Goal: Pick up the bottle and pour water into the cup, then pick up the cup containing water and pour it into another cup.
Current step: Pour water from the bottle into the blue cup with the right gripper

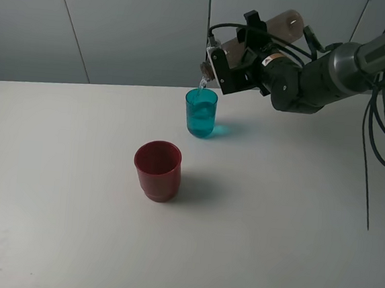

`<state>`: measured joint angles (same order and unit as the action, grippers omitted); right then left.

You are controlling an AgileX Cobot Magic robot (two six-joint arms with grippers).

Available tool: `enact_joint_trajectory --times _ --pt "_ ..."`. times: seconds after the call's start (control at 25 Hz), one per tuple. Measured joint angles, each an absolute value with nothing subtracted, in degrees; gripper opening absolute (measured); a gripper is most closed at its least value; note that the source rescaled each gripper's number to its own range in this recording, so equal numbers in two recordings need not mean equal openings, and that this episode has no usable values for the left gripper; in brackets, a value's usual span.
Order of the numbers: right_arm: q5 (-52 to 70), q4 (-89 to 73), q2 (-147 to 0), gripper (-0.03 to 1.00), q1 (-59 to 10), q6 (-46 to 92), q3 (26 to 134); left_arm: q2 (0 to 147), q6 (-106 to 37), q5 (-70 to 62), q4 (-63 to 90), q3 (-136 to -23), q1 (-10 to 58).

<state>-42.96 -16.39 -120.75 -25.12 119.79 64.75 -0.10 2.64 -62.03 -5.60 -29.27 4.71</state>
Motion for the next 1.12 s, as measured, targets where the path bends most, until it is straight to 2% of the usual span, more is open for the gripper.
enact_joint_trajectory --times 1.12 --pt "-44.38 -4.67 -120.75 0.05 -23.86 119.79 64.75 -0.1 2.64 -62.03 -5.6 -29.27 4.71"
